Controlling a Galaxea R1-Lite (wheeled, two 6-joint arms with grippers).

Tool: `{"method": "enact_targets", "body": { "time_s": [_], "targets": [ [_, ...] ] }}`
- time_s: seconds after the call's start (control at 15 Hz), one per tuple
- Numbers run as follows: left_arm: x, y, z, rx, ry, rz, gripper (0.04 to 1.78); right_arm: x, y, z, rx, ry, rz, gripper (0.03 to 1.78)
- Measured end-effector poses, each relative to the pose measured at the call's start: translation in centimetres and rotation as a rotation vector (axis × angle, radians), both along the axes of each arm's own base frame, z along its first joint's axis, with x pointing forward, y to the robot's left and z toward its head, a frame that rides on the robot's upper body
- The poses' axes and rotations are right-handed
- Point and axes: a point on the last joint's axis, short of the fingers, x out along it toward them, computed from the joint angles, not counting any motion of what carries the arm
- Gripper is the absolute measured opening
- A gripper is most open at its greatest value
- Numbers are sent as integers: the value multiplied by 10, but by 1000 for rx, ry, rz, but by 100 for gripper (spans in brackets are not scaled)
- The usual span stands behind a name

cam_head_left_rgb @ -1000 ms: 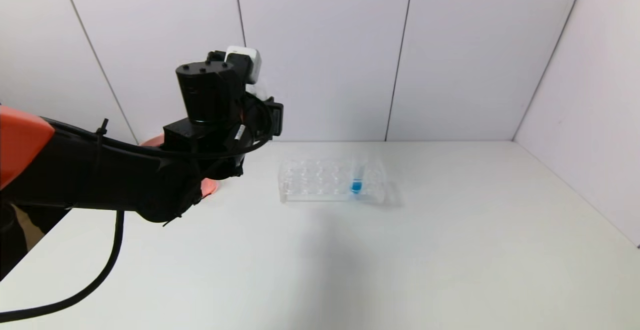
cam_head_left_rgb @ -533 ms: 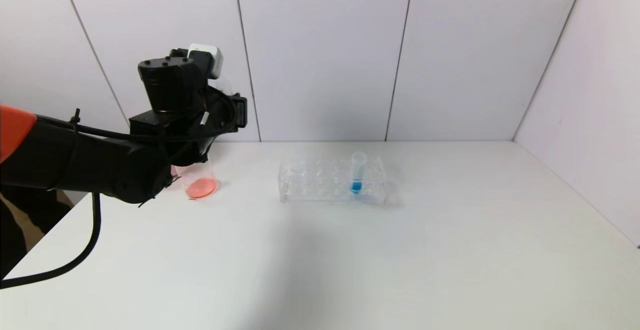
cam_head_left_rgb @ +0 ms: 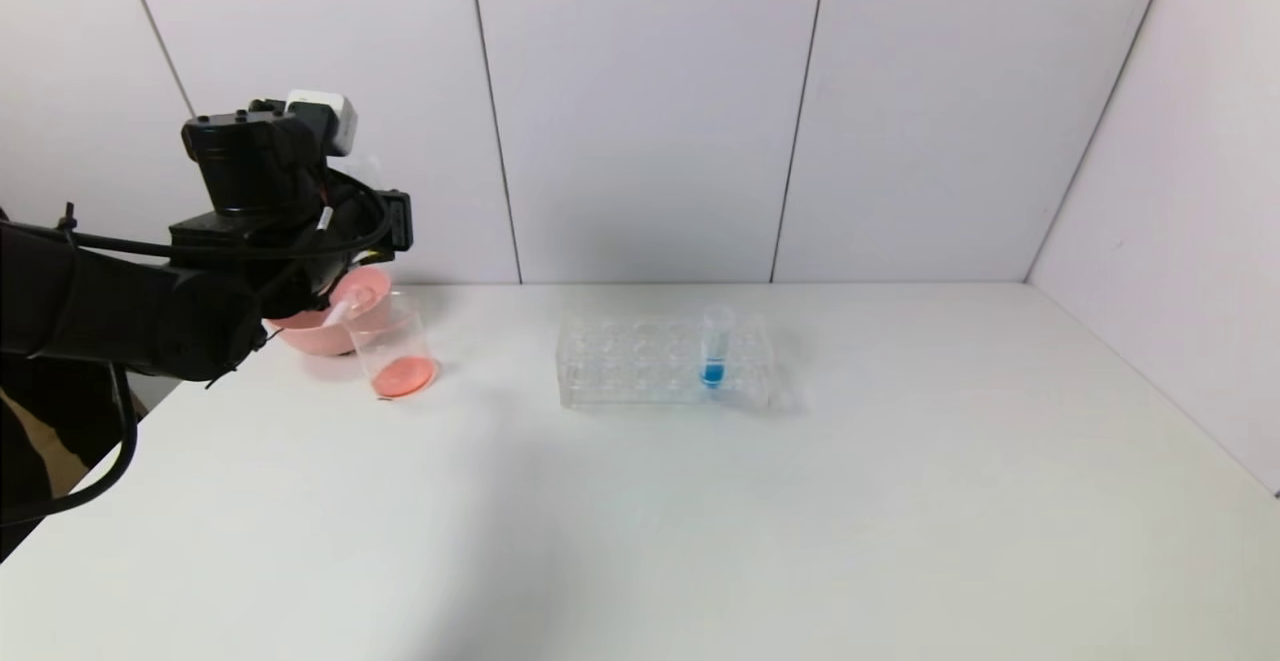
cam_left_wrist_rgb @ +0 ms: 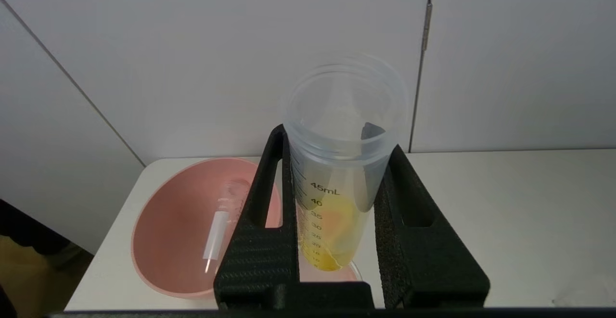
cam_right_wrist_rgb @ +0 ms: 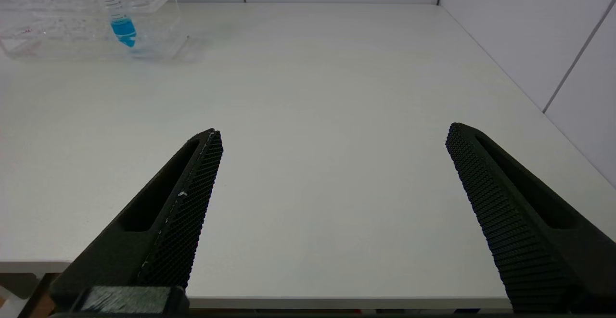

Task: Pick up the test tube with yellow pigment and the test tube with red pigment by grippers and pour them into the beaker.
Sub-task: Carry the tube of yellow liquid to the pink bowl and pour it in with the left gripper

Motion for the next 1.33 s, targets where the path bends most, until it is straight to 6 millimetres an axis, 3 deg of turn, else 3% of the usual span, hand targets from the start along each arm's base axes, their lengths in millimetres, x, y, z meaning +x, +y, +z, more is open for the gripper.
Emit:
{"method": "enact_targets", "body": {
  "time_s": [0.73, 1.33],
  "targets": [
    [-12, 75, -11, -22, 49, 116, 46, 0, 0, 0, 0, 0, 0, 170],
    [-21, 108, -23, -31, 95, 60, 46, 0, 0, 0, 0, 0, 0, 170]
  ]
}}
